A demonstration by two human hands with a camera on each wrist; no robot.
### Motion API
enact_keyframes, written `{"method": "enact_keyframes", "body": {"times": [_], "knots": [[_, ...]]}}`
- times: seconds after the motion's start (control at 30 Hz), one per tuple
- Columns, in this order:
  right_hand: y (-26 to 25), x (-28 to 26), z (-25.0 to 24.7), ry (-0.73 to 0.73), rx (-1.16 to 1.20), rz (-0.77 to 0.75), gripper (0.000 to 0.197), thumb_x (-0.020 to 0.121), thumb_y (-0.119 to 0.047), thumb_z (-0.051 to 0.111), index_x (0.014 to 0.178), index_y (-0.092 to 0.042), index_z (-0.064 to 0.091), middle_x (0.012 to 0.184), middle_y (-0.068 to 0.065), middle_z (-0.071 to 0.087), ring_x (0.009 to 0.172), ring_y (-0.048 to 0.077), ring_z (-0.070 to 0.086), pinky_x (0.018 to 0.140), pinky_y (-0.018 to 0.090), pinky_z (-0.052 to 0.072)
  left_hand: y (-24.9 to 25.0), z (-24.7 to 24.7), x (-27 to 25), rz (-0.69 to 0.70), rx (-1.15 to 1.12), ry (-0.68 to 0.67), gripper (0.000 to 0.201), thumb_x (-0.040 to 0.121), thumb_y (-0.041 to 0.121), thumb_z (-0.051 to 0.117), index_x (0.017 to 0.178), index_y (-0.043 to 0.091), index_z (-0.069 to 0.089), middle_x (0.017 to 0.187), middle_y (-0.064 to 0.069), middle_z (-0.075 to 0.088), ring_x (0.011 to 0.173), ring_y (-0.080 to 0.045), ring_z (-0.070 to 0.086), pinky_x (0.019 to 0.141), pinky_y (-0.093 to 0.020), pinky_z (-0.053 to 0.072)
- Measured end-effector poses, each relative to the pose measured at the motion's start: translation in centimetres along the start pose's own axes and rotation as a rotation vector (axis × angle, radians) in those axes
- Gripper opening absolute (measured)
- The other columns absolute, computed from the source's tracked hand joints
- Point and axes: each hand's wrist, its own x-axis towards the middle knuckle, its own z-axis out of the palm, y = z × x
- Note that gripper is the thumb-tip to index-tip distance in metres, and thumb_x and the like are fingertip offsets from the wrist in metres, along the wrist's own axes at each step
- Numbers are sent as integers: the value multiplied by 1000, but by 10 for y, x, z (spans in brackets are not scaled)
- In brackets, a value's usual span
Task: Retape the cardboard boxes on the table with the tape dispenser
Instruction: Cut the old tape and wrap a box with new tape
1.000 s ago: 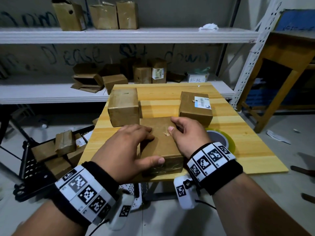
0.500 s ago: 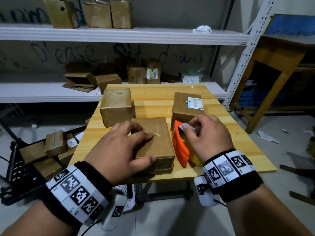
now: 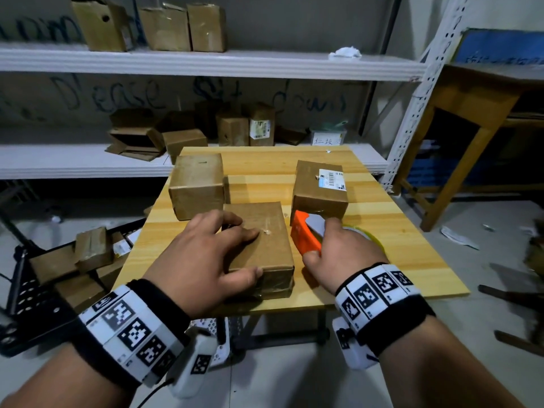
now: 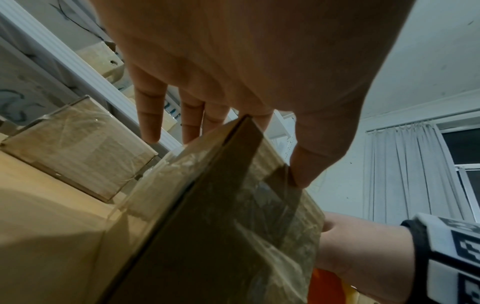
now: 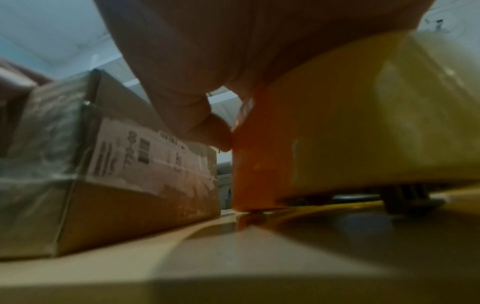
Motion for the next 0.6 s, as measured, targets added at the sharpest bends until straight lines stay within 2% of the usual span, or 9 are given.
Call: {"method": "enact_keyframes", "body": {"times": [0.13, 0.23, 0.3, 0.4, 0.47, 0.53, 0.6], "knots": [[-2, 0, 7, 50, -35, -11, 54, 94, -56, 60, 128, -21, 39, 79, -5, 50, 75, 21, 58, 72, 37, 54, 0, -1, -1, -7, -4, -5, 88, 71, 89, 35, 148, 48, 48, 146, 17, 39, 135, -8, 34, 114, -39, 39], [6, 0, 7, 83, -22, -37, 56, 92, -62, 63, 127, -23, 42, 94, -2, 64, 88, 23, 67, 73, 37, 56, 1, -2, 0, -11, -6, -12, 88, 71, 89, 35, 148, 49, 47, 146, 18, 39, 134, -7, 33, 114, -39, 38], [15, 1, 1, 125, 50, -48, 51, 93, -63, 60, 129, -27, 47, 102, -3, 68, 91, 23, 67, 75, 38, 56, 2, -3, -1, -16, -12, -17, 88, 70, 90, 34, 148, 50, 46, 147, 19, 38, 135, -6, 32, 115, -39, 38], [25, 0, -16, 169, 388, -20, 42, 95, -57, 61, 128, -32, 58, 95, -13, 63, 83, 15, 63, 72, 32, 50, 3, -4, 0, -19, -18, -18, 89, 70, 90, 34, 148, 50, 46, 146, 19, 38, 134, -6, 32, 114, -37, 38], [28, -3, -30, 214, 709, -22, 31, 93, -52, 67, 115, -30, 69, 85, -17, 66, 74, 9, 66, 63, 26, 47, 2, -4, 0, -18, -25, -21, 88, 70, 89, 35, 148, 50, 47, 146, 19, 38, 133, -6, 32, 113, -36, 38], [29, -7, -42, 233, 966, -66, 26, 93, -50, 69, 100, -26, 75, 75, -7, 75, 63, 8, 70, 55, 23, 49, 1, -3, 0, -16, -43, -12, 86, 70, 89, 39, 146, 49, 49, 144, 19, 40, 133, -6, 34, 114, -38, 39], [27, -12, -51, 176, 1212, -97, 29, 93, -49, 69, 93, -21, 78, 80, 1, 80, 69, 17, 76, 61, 28, 58, -1, -2, 1, -8, -56, 0, 85, 70, 88, 41, 144, 49, 52, 143, 19, 42, 132, -6, 36, 113, -40, 40]]}}
